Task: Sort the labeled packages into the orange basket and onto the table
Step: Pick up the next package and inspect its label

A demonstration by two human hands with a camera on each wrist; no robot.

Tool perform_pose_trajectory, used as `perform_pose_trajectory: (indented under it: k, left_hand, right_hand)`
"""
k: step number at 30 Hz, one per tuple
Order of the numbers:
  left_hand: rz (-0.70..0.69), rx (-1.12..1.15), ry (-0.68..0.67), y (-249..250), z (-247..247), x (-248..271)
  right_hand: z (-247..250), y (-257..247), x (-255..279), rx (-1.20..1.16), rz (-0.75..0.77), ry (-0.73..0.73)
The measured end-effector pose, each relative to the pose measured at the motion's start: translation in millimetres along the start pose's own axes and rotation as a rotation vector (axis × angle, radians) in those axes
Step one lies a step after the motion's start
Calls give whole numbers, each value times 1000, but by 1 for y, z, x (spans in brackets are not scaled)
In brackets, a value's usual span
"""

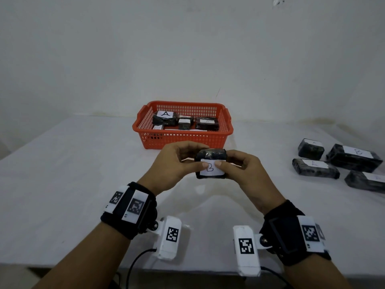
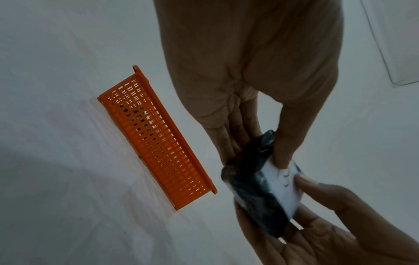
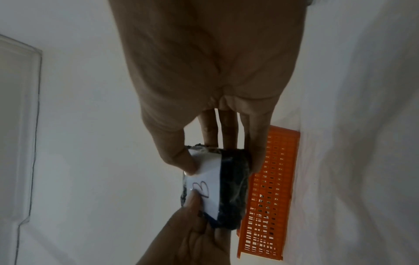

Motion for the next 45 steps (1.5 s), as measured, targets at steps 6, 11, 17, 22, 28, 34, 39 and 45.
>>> perform_pose_trajectory:
  k: [6,11,17,22,28,34,39,45]
  left_hand:
    - [-52,-44,-33,0,-2,0]
    - [57,-62,-65,-3,-5,1]
    - [43,-43,-19,-5,-4,1]
    - [72,-24,-21,-4,-3,0]
    - [83,-21,-25,-5,-3,0]
    - [79,8,29,-5,-1,1]
    - [90,64,-1,-2,-4,4]
    - [79,2,15,-3,-3,4]
  right_hand:
    - [-6,0,1,-155,-130,-65]
    - [-1,-1,-2,-139,-74,12]
    - [1,0,-2,-143,-82,-1]
    - [1,-2,-2,-117,-53,-5]
    - [1,1,0,-79,-17,15]
    - [2,3,2,-95,-27,-12]
    - [2,3,1,-75,-13,29]
    - [0,2,2,-121,-40,5]
Point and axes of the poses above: each hand's wrist, its own x-axis away from the middle knuckle, its own z-axis out of the back of the hand, y = z × x, the point moved 3 cm from there along -x, towards the middle knuckle, and after that the axes turned 8 degrees about -z, right-handed, at the moved point
